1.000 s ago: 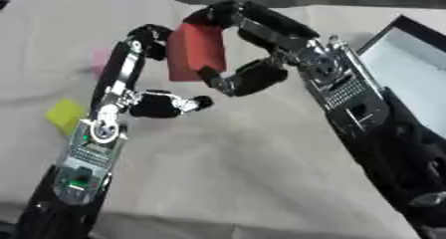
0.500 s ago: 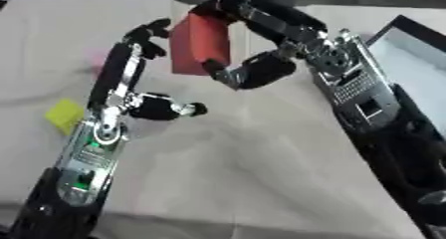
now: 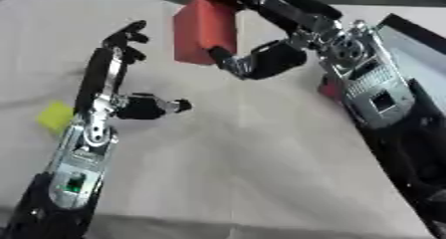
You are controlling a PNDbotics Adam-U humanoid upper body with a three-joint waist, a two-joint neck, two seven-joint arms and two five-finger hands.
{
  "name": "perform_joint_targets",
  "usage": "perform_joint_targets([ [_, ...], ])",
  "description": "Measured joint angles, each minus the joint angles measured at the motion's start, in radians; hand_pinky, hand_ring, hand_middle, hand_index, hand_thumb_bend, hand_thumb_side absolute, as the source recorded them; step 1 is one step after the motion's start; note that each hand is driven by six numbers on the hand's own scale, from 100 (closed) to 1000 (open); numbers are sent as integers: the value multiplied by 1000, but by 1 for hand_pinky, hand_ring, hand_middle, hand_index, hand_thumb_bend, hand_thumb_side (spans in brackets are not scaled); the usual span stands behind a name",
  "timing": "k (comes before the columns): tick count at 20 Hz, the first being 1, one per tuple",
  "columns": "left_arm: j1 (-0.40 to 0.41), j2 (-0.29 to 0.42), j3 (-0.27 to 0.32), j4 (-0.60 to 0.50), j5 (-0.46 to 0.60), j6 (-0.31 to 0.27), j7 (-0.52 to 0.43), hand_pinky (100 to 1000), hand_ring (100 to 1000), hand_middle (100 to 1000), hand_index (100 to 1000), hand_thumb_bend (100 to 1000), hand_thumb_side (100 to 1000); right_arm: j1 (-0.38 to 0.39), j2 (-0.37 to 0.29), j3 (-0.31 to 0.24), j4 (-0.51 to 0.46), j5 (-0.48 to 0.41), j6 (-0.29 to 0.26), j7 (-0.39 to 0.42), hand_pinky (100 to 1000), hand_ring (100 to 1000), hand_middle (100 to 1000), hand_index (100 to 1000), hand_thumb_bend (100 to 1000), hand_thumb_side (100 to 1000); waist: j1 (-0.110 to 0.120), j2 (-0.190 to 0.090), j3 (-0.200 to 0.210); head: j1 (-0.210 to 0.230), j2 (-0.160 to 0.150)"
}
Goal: Pick up the objects with one hand, pass them to the other hand, and then place them into the box on the other side of the table.
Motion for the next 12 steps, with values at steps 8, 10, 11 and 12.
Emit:
perform_joint_targets([
  [8,26,85,63,-2,54,28,57,686,621,705,878,914,100,78,-140,-117,-41,-101,62,-85,876,812,362,497,100,100,0,0,-19,-69,3],
  [10,31,105,78,-9,67,34,71,684,617,701,872,903,100,107,-180,-149,-42,-124,78,-110,878,815,364,499,100,100,1,0,-20,-83,-3],
  [11,33,114,86,-14,74,37,79,683,616,702,872,899,100,124,-201,-167,-40,-134,84,-122,878,816,364,500,100,100,1,0,-20,-90,-5],
  [12,33,123,94,-18,83,40,88,683,615,702,870,893,100,141,-222,-186,-37,-142,90,-135,878,817,365,501,100,100,1,0,-20,-95,-10],
])
